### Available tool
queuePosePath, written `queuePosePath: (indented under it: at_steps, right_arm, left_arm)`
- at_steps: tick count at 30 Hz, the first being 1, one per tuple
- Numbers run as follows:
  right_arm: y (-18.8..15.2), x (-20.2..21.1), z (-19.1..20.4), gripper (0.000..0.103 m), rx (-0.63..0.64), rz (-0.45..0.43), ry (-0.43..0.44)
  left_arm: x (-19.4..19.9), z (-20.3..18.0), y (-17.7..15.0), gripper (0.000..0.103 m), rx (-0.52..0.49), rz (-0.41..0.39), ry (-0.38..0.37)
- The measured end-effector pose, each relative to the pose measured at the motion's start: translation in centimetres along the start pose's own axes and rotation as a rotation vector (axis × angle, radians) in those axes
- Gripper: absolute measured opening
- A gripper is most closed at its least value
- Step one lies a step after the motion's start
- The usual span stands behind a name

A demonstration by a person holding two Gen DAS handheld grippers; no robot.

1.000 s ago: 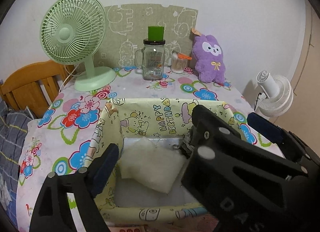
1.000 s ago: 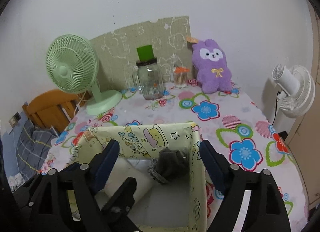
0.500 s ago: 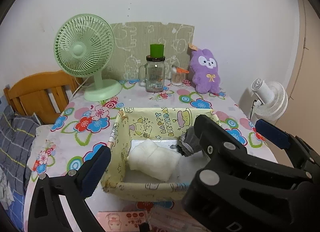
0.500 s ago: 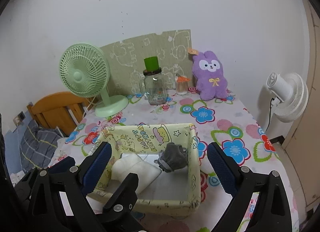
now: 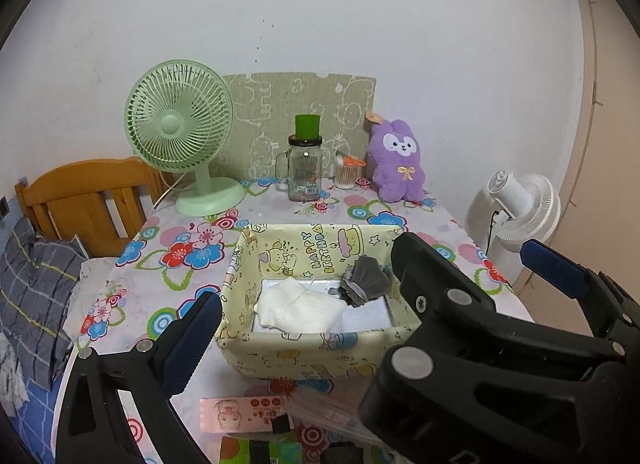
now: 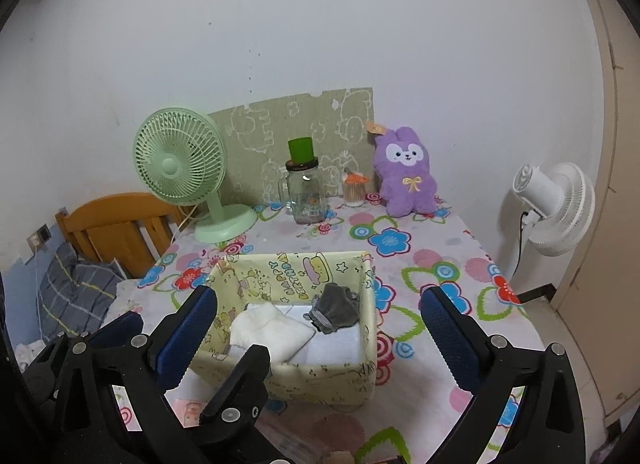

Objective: Organize soft objects
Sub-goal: 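Withdraw both tools from the basket toward the remaining items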

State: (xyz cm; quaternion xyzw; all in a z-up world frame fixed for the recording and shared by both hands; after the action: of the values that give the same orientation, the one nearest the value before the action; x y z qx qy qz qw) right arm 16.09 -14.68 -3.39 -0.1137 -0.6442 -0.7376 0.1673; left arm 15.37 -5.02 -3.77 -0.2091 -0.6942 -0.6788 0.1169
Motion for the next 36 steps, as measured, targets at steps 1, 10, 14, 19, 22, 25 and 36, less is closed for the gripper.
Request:
queuePosePath:
  at_steps: [1, 10, 14, 19, 22, 25, 36]
  right_arm:
    - [0.0, 0.4, 0.0, 0.103, 0.004, -0.004, -0.004]
    - [-0.1, 3.6, 0.4, 0.103, 0.024, -0.034, 0.013]
    - [-0.3, 4.8, 0.4, 0.103, 0.022, -0.045, 0.011]
    - [-0.7, 6.3, 0.3, 0.103, 0.028, -0.062, -0.011]
    - [-1.1, 6.8, 0.3, 0.103, 0.033, -0.060, -0.014]
    - [-1.6, 7.4, 0.4, 0.103, 0.033, -0.061, -0.002]
    - [-4.0, 7.7, 0.3, 0.103, 0.055, -0.041, -0.018]
  left_arm:
    - [0.3, 0.0, 0.0, 0.103, -0.001, -0.004, 0.000]
    - [3.1, -0.5, -0.5, 0.103, -0.002, -0.048, -0.012]
    - [4.1, -0.7, -0.9, 0.103, -0.003, -0.055, -0.017]
    - [5.2, -1.1, -1.4, 0.103, -0.006, -0.065, -0.027]
    - [5.7, -1.2, -1.8, 0.103, -0.007, -0.070, -0.030]
    - [6.1, -1.2, -2.3, 0.103, -0.001, -0.075, -0.042]
    - [6.4, -1.2, -4.5, 0.103, -0.018, -0.077, -0.009]
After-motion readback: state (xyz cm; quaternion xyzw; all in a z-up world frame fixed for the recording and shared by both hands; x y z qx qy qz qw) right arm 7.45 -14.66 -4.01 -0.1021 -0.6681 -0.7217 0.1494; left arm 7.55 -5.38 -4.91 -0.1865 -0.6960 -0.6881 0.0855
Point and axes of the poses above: each gripper's, at about its wrist camera, not at the fingertips, and x roughly against the way its jaws point, z to its left, y to its top, the point moved 5 cm from there along -x, roughly the way its jaws point, and after that the axes turned 7 degrees about -z, right-handed, at the moved point
